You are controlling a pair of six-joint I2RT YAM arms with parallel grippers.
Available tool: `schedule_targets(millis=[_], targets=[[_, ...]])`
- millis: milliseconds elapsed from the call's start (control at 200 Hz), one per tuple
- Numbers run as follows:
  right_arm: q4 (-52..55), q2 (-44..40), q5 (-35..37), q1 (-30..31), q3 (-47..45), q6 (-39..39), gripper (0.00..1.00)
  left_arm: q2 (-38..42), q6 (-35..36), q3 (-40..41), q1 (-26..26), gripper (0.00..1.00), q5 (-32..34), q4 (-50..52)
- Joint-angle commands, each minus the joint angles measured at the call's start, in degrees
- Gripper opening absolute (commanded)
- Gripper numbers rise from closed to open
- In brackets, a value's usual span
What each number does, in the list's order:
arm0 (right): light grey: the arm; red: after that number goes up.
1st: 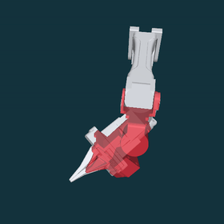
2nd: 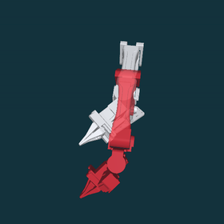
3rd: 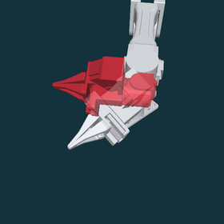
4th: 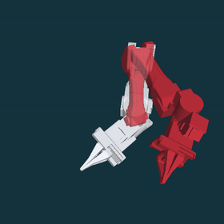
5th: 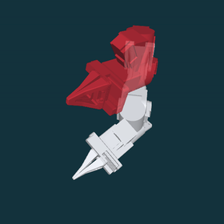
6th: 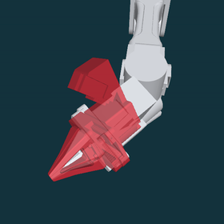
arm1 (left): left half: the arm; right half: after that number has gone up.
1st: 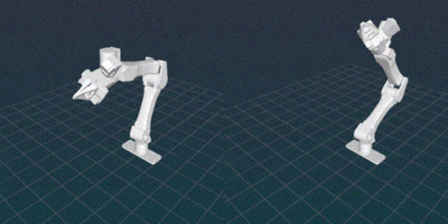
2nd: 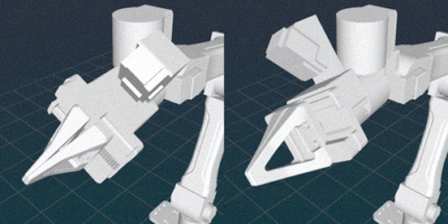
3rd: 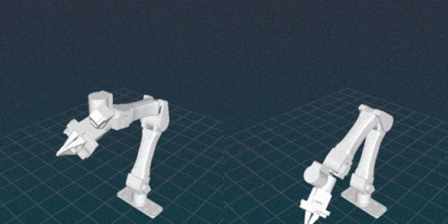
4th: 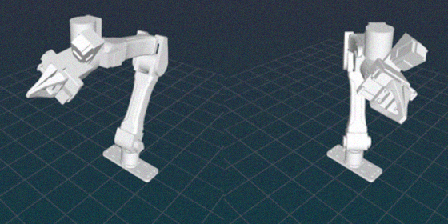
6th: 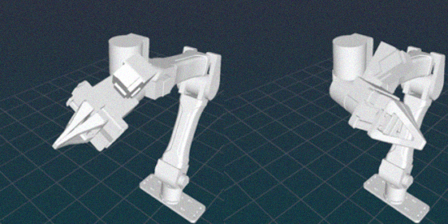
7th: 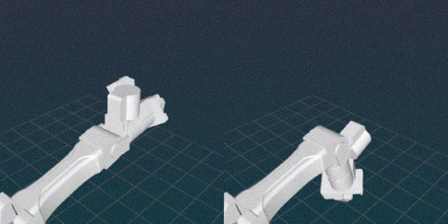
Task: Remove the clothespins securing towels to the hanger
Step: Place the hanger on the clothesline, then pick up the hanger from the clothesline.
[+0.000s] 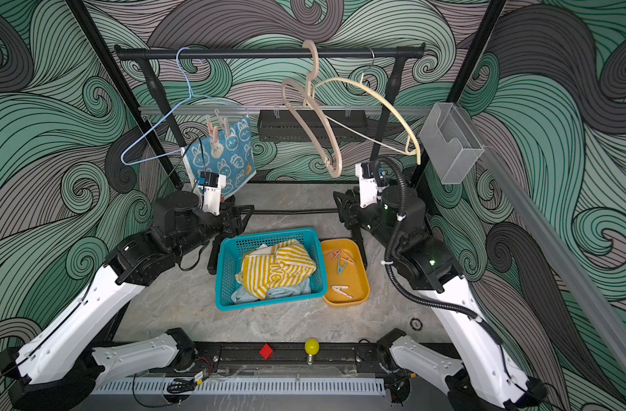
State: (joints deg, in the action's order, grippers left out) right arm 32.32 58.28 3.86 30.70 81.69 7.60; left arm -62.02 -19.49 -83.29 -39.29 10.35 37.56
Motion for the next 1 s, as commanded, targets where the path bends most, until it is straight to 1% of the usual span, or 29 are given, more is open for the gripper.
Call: schedule_targets(millis=[0, 105, 210, 265, 350, 605, 700, 766, 886, 991], targets=[[-1.4, -1.5, -2.0, 0.3, -3.4, 2.8, 0.58, 0.4, 2.6, -7.0, -0.4, 0.66, 3.9, 7.4], [-2.4, -2.6, -3.8, 0.3, -7.3, 4.3, 0.58, -1.7, 6.4, -15.4, -0.3, 0.66, 6.9, 13.7], [-4.4, -3.4, -6.1, 0.3, -11.3, 6.3, 0.57, -5.0, 10.8, -25.3, -0.3, 0.67, 12.0, 20.8], [-4.8, -3.2, -7.2, 0.3, -12.7, 7.0, 0.57, -6.9, 12.1, -30.7, -0.1, 0.67, 15.1, 24.2], [-5.9, -2.4, -8.9, 0.4, -13.9, 8.1, 0.57, -8.8, 13.6, -37.6, 0.5, 0.69, 17.4, 27.7], [-9.6, 0.2, -13.7, 0.7, -15.7, 9.6, 0.56, -12.9, 15.9, -53.5, 2.6, 0.78, 18.4, 33.0], [-10.3, 1.1, -15.8, 1.2, -15.8, 9.6, 0.56, -14.5, 16.4, -59.0, 4.0, 0.79, 19.9, 34.9], [-10.6, 1.6, -17.6, 1.7, -15.5, 9.1, 0.56, -14.8, 16.5, -61.2, 4.9, 0.82, 20.9, 35.4], [-11.3, 2.3, -19.5, 3.7, -15.1, 8.7, 0.56, -14.3, 17.3, -61.5, 6.2, 0.85, 23.4, 35.7], [-11.4, 2.7, -19.8, 5.3, -15.0, 8.8, 0.56, -14.5, 17.1, -61.5, 8.4, 0.86, 22.1, 37.0]])
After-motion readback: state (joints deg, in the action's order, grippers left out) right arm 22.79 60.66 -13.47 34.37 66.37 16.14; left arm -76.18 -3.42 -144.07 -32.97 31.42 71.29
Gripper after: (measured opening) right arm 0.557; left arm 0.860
